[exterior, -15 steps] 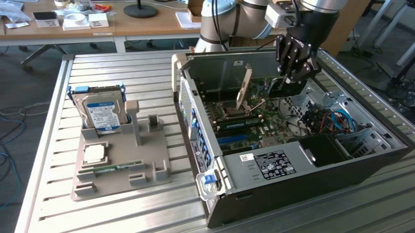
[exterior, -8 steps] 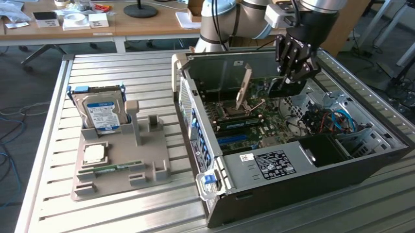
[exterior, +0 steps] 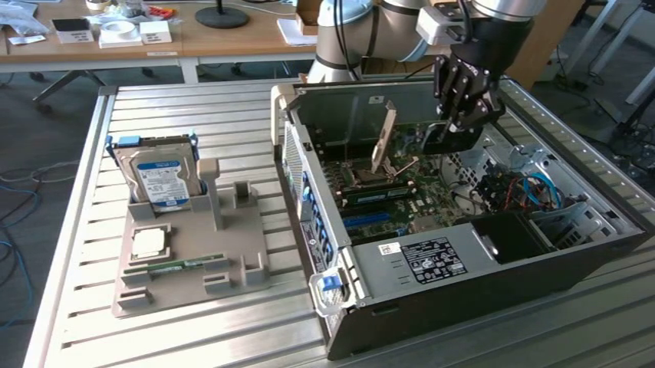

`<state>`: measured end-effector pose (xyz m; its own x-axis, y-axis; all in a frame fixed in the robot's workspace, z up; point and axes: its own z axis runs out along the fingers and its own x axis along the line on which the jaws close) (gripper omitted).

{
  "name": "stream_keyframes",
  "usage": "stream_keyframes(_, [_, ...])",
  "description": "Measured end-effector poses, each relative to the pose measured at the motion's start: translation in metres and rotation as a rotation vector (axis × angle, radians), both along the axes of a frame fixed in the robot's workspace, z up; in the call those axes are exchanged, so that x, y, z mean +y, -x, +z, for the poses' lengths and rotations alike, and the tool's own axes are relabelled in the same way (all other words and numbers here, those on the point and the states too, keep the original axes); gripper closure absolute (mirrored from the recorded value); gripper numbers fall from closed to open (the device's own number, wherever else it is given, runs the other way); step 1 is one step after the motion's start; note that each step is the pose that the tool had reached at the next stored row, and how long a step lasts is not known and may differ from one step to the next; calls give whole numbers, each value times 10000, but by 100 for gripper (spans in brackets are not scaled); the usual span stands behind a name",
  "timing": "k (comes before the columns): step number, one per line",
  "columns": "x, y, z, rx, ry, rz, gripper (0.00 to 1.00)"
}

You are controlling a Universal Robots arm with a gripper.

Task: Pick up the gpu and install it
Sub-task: 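Insert the gpu into the slot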

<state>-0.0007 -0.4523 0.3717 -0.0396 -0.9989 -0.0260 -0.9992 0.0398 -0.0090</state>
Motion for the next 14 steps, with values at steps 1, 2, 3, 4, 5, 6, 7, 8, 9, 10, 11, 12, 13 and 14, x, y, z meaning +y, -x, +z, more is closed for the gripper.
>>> stream_keyframes(1, [0, 1, -17, 0, 2, 0, 73])
stream_keyframes(2, [0, 1, -34, 1, 2, 0, 73])
stream_keyframes(3, [0, 1, -53, 1, 0, 0, 73])
stream_keyframes(4, [0, 2, -70, 0, 1, 0, 73])
stream_keyframes(5, [0, 3, -89, 0, 1, -1, 73])
stream_keyframes(6, [0, 4, -106, 1, 2, 0, 73])
stream_keyframes(7, [0, 6, -124, 1, 1, -1, 73])
stream_keyframes(8, [-1, 8, -143, 1, 2, -1, 73])
stream_keyframes(9, [-1, 12, -161, 1, 3, -2, 73])
stream_keyframes(10, [-1, 16, -179, 1, 3, -1, 73])
stream_keyframes(11, [0, 21, -196, 0, 1, 0, 73])
stream_keyframes(12, [0, 26, -213, 0, 2, 0, 73])
stream_keyframes(13, [0, 30, -230, 0, 2, 0, 73])
stream_keyframes(14, [0, 33, -248, 0, 1, -1, 73])
